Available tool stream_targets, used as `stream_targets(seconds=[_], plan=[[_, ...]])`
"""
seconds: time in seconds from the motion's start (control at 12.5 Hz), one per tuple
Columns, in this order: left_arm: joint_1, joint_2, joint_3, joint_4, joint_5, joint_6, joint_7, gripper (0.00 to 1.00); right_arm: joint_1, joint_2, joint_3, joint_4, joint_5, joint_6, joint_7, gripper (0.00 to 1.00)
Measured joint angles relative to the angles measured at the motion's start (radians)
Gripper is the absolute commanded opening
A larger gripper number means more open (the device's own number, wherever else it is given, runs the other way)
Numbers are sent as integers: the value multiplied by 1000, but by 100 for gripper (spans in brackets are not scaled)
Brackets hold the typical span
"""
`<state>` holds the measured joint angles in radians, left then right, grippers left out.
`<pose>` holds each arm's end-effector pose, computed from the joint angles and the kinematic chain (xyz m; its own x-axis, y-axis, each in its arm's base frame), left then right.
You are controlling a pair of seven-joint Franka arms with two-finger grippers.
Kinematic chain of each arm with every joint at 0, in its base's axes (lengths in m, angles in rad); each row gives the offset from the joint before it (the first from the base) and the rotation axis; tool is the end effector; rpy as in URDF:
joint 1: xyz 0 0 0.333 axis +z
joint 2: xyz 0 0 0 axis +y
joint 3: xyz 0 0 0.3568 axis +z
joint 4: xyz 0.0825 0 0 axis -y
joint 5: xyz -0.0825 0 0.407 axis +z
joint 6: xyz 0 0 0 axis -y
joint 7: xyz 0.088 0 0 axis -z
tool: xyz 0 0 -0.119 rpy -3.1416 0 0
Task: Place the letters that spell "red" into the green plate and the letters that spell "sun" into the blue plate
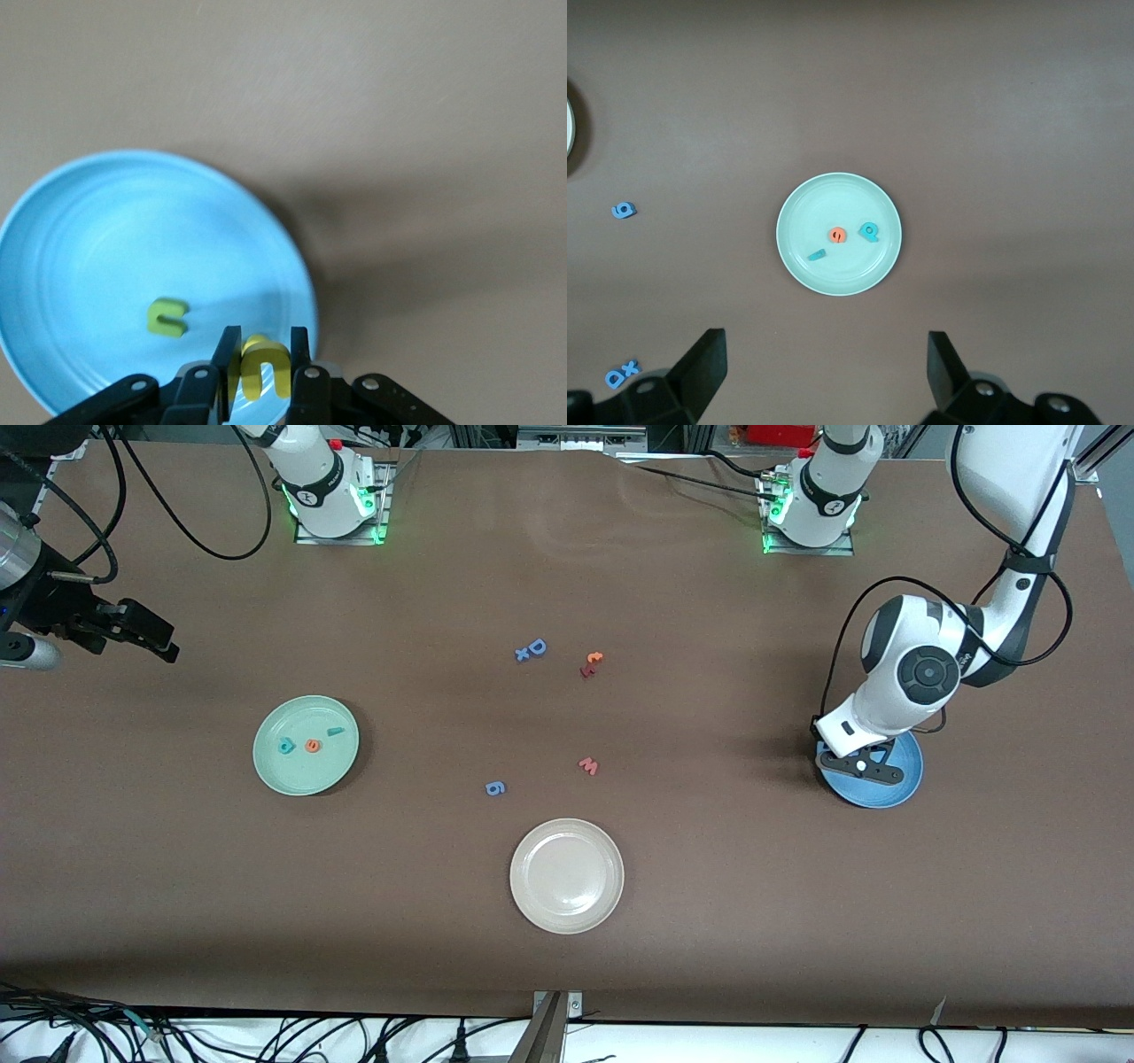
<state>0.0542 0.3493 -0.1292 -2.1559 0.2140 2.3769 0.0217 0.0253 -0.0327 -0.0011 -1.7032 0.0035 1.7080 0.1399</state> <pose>0.5792 -0.0394 0.2342 0.9607 -0.2455 -0.1300 -0.2570 -0.9630 -0.0806 0.5762 0.0143 0.6183 0.9926 -0.1159 0.0366 -0.1157 -0.9932 -0.0087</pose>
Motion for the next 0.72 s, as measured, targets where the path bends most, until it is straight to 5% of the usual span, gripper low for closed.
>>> stream_targets(seconds=[0.16,0.72], plan=[[37,12,0,0,0,2,45,100,0,0,0,0,0,0,0,100],[43,-51,-28,86,-72,-61,63,100,0,0,0,0,0,0,0,100]])
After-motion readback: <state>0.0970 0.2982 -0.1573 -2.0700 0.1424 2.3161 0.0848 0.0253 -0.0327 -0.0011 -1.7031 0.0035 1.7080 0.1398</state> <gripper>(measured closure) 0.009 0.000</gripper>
